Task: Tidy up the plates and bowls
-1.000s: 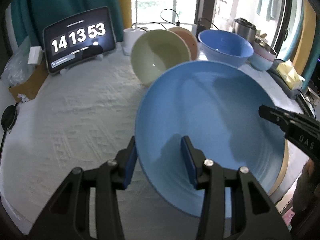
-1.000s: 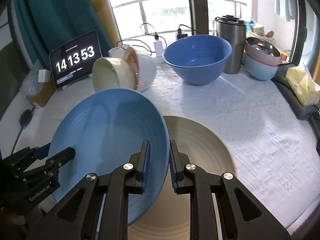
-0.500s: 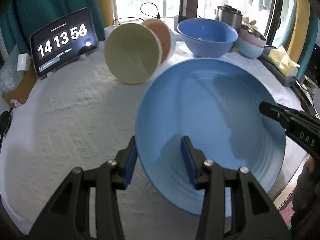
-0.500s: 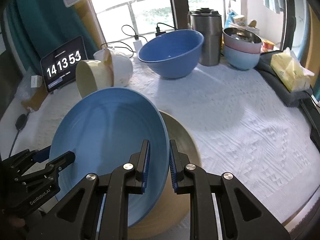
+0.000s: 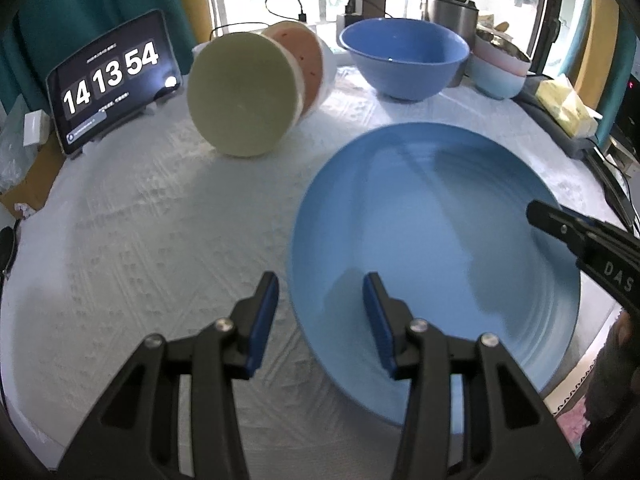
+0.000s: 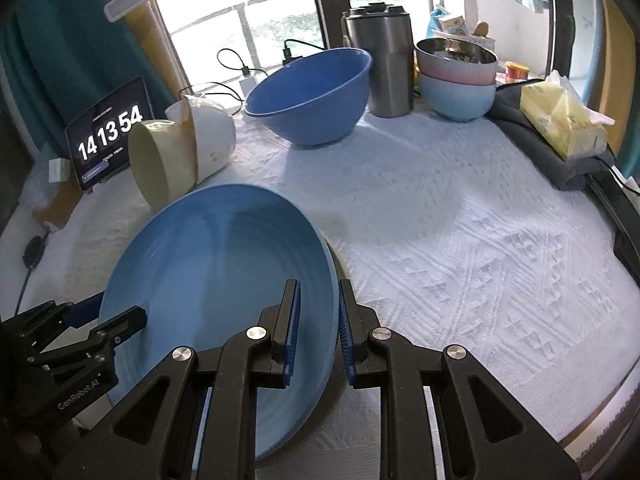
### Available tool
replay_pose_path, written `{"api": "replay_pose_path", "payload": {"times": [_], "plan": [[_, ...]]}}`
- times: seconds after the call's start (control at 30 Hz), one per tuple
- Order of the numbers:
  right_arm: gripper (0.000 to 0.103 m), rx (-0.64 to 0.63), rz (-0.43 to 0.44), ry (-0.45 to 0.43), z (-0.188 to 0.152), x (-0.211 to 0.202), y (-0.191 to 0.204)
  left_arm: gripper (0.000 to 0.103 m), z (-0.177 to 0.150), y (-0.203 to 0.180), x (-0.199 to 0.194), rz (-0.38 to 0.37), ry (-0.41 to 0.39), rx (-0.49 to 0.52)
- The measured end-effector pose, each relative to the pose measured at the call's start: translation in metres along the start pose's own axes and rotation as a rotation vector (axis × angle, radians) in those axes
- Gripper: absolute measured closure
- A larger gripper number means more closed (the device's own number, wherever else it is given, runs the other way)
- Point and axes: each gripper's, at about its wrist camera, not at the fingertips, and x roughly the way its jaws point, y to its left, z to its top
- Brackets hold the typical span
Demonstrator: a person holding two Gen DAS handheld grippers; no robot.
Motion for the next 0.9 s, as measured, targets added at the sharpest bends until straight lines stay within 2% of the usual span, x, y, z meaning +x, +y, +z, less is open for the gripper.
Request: {"api": "replay_pose_path", "payload": {"times": [0.23,0.47,0.57,0.77,0.9], "plan": [[0.082,0.007,0.004,0.005,0.001,0.0,0.001,0.057,0.001,0.005,-0.001,0.016,-0.003,-0.017],[0.067,0.0,0.011,-0.003,0.002,-0.004,0.006,0.057,0.001,0.008,-0.005,0.021,-0.017,-0.027],[0.06,0.002,-0.018,-0.018,0.002,-0.008,0.005,0.057,0.001,0.009,-0.006,0.02,-0.02,-0.03],[0.059,0.005,-0.029,-0.041,0.003,-0.014,0.003,0.057,0.002,0.012,-0.01,0.016,-0.032,-0.04],[0.059,-0.008,-0.05,-0.057,0.005,-0.02,0.005,0.057,0.006,0.019,-0.018,-0.005,-0.067,-0.074]]}}
